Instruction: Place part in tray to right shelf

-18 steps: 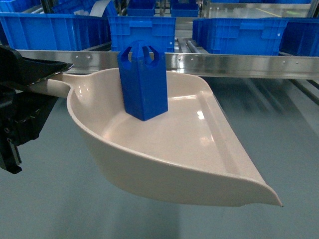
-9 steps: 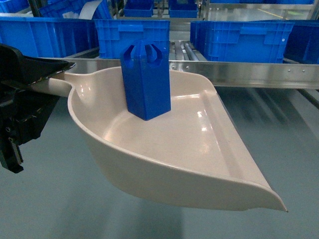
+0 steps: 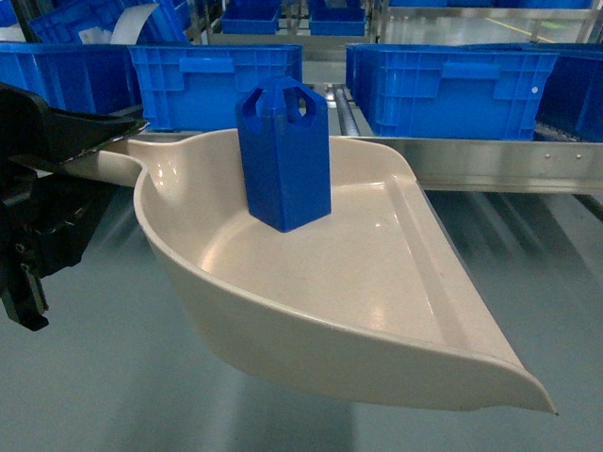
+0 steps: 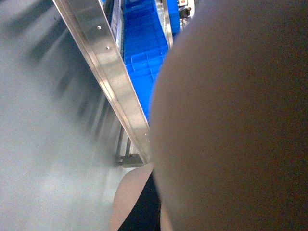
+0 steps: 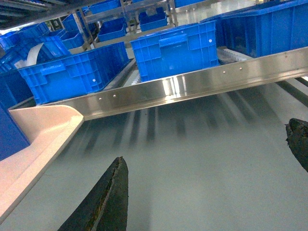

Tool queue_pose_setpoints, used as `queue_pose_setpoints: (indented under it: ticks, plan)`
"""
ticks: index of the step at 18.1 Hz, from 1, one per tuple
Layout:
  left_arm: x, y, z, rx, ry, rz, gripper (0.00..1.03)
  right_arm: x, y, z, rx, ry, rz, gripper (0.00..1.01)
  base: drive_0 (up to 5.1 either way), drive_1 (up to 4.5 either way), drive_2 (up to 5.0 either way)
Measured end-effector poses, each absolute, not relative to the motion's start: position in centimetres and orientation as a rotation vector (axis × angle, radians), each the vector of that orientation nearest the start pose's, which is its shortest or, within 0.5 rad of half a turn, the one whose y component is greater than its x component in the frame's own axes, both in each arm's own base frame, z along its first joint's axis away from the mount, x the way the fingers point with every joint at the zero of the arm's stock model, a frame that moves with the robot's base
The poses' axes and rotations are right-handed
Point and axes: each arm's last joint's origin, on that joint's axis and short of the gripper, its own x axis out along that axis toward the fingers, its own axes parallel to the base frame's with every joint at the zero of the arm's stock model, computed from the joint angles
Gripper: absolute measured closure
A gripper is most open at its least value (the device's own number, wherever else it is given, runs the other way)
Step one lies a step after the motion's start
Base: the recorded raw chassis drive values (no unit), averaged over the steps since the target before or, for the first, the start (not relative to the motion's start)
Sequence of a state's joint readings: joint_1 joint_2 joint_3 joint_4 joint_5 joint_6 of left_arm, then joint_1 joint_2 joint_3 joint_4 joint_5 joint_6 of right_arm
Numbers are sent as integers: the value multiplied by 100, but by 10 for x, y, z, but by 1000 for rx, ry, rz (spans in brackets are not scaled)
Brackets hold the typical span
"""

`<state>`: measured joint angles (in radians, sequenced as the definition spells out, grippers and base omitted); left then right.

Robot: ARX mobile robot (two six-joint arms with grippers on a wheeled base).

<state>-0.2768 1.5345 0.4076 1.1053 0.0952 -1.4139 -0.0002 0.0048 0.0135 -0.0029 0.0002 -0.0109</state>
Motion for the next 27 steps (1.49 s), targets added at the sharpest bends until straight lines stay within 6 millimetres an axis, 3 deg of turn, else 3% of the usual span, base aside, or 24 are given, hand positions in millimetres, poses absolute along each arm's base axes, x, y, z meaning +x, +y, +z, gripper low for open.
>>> queue_pose_setpoints:
  ticks: [23,27]
  plan:
    - [256,-74,169,-1394,278,-281,88,97,0,167,-11,-4,0,3,4,421,-413]
    - [256,-74,170,-1396,271,-286,88,97,0,167,-11,-4,0,3,0,0,0]
